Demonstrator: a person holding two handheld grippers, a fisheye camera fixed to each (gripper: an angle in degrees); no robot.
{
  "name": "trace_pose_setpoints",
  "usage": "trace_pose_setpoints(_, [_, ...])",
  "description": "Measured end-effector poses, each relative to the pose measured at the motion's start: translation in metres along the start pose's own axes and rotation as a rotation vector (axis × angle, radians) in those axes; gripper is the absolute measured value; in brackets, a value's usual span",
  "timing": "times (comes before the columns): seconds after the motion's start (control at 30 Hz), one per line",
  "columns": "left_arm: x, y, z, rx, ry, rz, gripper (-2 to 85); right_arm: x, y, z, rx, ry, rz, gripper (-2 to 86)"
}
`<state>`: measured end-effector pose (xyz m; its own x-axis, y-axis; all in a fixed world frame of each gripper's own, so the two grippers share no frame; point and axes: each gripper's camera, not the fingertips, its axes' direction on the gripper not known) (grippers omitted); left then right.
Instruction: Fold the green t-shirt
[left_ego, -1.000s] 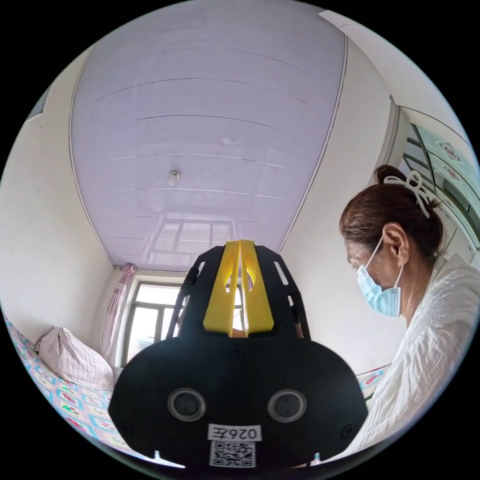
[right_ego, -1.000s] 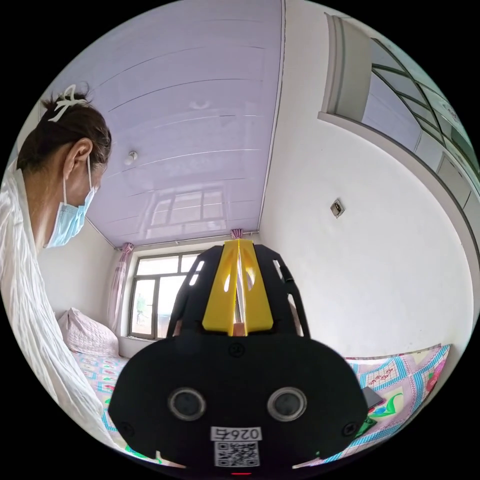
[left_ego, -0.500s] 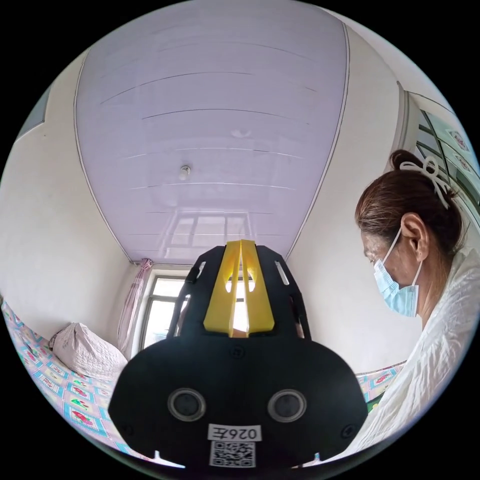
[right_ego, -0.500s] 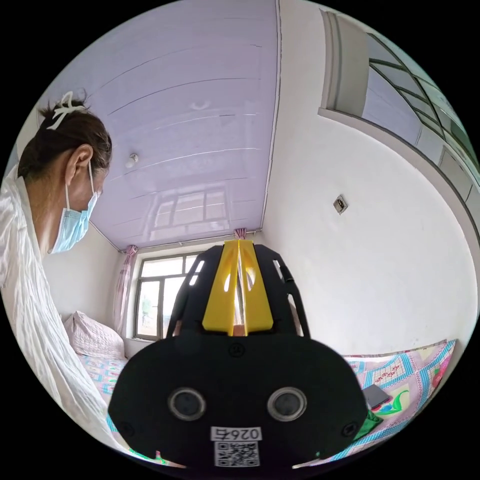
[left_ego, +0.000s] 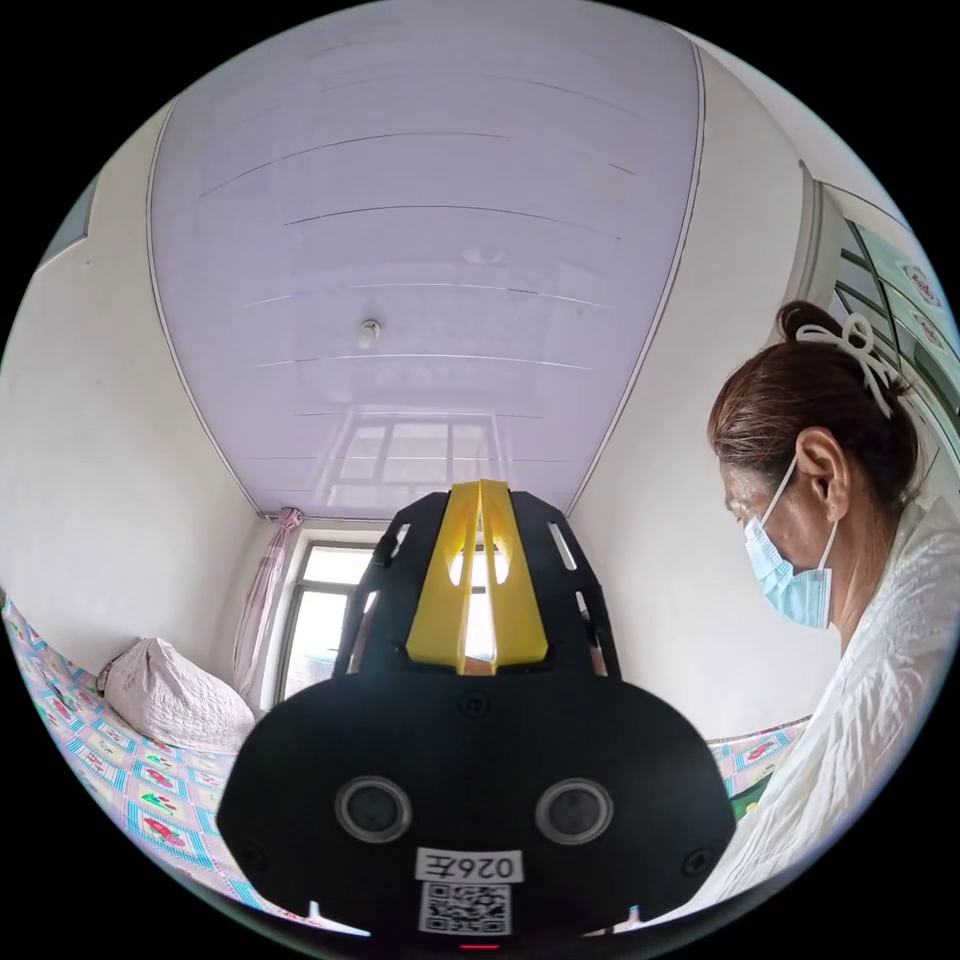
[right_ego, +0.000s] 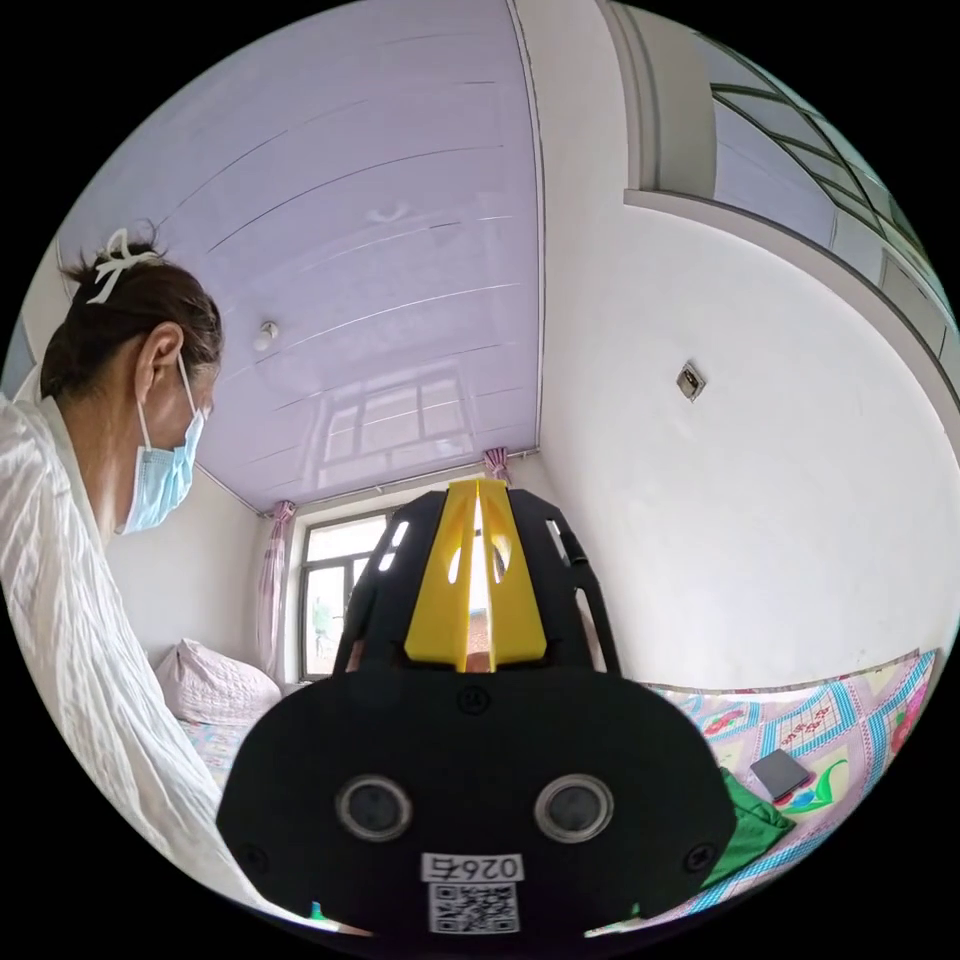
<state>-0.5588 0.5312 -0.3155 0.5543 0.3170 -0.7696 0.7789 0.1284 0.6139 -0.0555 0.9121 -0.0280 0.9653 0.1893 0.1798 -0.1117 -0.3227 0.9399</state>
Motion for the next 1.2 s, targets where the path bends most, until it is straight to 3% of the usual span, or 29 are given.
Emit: trace_pose_setpoints(1.2, [-0.054,0.002,0.134,-0.119,0.020,-0.059,-1.0,-0.059,-0.025,-0.022,-0.084,0.051,0.002,-0.9])
